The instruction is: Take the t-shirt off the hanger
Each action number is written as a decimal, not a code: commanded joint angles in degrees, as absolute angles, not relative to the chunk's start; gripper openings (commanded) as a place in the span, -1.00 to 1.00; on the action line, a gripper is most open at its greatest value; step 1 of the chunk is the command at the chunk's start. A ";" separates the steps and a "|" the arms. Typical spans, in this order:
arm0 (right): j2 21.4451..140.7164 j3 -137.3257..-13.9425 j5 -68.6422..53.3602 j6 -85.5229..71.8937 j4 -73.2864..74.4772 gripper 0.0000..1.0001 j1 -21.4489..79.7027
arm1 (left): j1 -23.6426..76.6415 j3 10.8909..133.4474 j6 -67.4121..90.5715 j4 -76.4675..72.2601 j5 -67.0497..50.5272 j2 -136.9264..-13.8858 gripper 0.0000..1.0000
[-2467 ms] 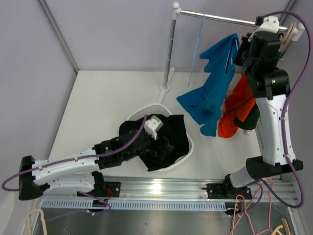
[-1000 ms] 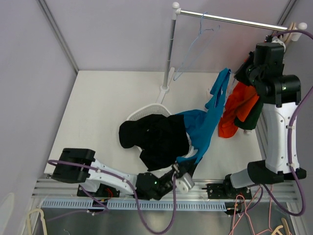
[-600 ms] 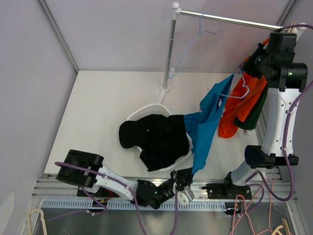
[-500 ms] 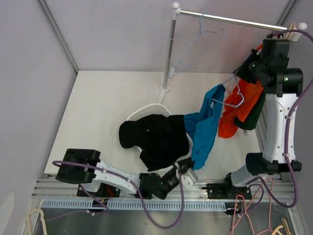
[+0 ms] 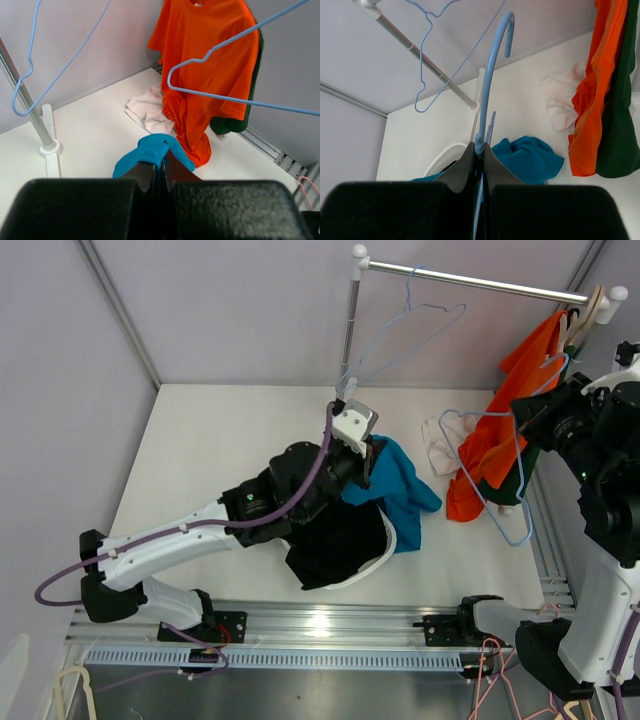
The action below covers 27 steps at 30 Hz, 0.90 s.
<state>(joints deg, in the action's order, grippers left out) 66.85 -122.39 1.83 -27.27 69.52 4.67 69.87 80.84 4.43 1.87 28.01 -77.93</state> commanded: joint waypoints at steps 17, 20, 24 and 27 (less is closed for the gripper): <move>68.64 -111.09 3.77 -19.26 43.33 -1.00 4.83 | 56.53 132.81 -4.84 23.02 16.88 -90.35 -0.99; 70.31 -112.41 4.30 -18.46 42.80 -1.00 4.83 | 55.46 122.72 -2.21 20.32 17.75 -87.12 -0.99; 71.98 -112.68 3.43 -17.67 41.31 -1.00 4.83 | 54.49 97.64 4.38 11.62 18.89 -79.49 -0.99; 73.21 -112.94 2.81 -16.88 39.20 -1.00 4.83 | 54.32 78.91 11.23 5.90 22.93 -74.20 -0.99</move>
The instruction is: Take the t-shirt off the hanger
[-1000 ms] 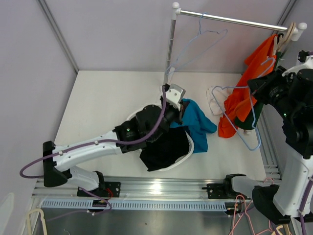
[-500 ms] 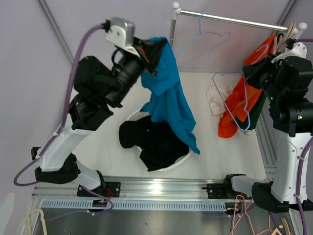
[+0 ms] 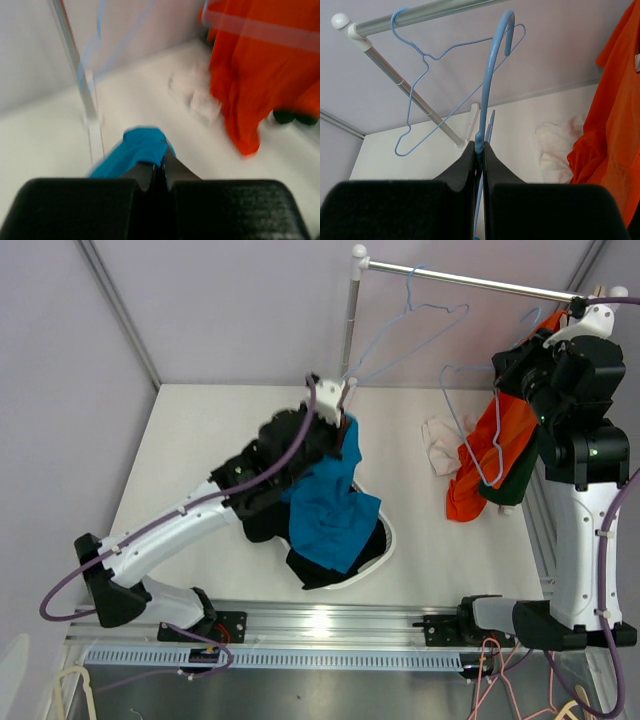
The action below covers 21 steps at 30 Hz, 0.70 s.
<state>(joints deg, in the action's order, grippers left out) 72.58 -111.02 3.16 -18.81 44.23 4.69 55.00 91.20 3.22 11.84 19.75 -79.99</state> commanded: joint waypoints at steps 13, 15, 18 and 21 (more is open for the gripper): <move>86.38 -119.78 8.25 -7.21 30.67 -1.00 7.03 | 54.58 34.63 41.83 1.67 23.56 -72.14 -0.99; 91.30 -126.19 9.66 -5.37 33.21 -1.00 8.17 | 54.58 36.29 41.57 1.84 23.29 -76.37 -0.93; 94.56 -128.67 12.39 -2.39 31.31 -1.00 10.45 | 54.75 35.26 40.69 0.45 22.59 -77.26 -0.33; 95.62 -128.58 14.41 -0.97 28.75 -1.00 11.77 | 55.11 31.30 40.17 -7.02 21.45 -72.54 0.89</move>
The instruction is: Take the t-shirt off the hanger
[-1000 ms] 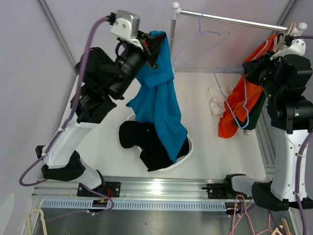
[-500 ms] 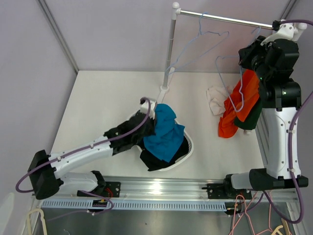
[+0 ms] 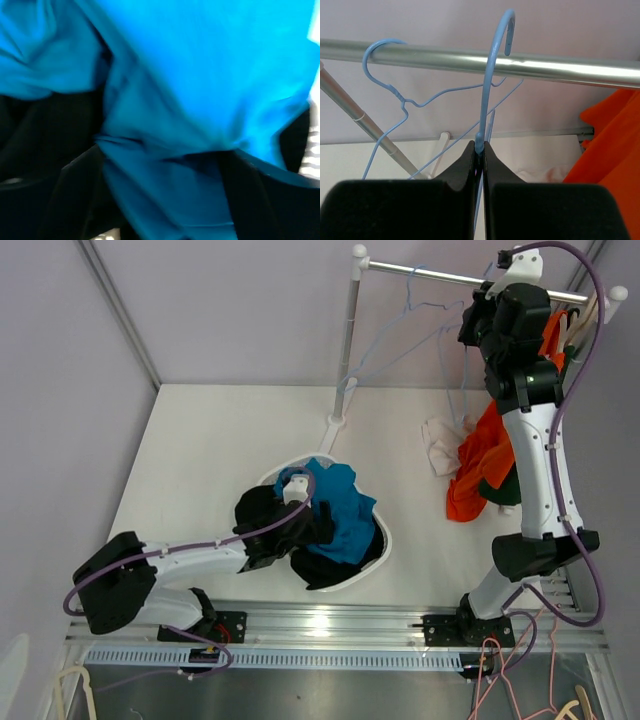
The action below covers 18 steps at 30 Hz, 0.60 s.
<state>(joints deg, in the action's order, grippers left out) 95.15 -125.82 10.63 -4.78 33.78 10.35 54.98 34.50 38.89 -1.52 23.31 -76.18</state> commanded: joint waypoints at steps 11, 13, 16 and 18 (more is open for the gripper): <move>102.73 -132.97 17.48 -0.18 27.16 -1.00 13.97 | 55.28 31.29 37.79 -0.62 22.24 -58.98 0.99; 103.88 -134.90 19.15 -0.26 29.00 -1.00 14.24 | 55.20 31.29 37.71 -0.27 21.80 -57.75 0.99; 104.50 -137.11 21.00 -0.18 30.94 -1.00 15.11 | 55.28 31.11 37.27 1.67 21.88 -55.99 0.99; 103.45 -134.92 21.45 1.30 28.50 -1.00 15.21 | 55.28 31.03 36.92 1.67 21.88 -55.37 0.99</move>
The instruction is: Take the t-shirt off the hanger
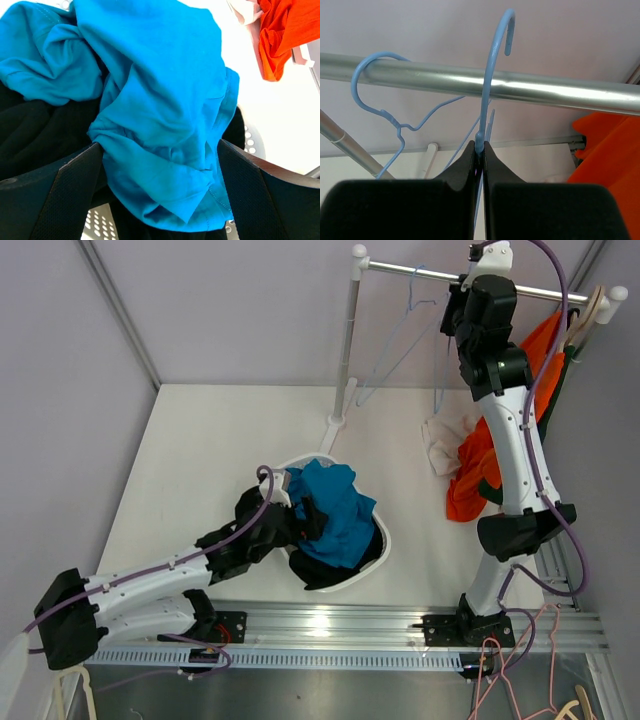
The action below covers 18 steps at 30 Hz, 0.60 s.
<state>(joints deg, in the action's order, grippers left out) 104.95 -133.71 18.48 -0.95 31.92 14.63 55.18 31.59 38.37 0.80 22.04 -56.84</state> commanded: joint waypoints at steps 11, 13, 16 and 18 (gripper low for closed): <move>112.06 -144.31 22.41 4.92 25.75 -1.00 15.38 | 55.20 30.06 36.39 2.02 22.24 -53.79 0.99; 113.72 -144.93 22.15 4.49 25.93 -1.00 15.38 | 55.28 29.88 35.95 2.02 22.41 -53.70 0.99; 114.96 -144.85 21.45 3.26 27.07 -1.00 15.38 | 55.28 30.06 35.60 2.20 22.50 -53.70 0.99; 115.40 -144.49 21.10 2.47 28.04 -1.00 15.38 | 55.28 29.97 35.68 2.46 22.50 -53.70 0.99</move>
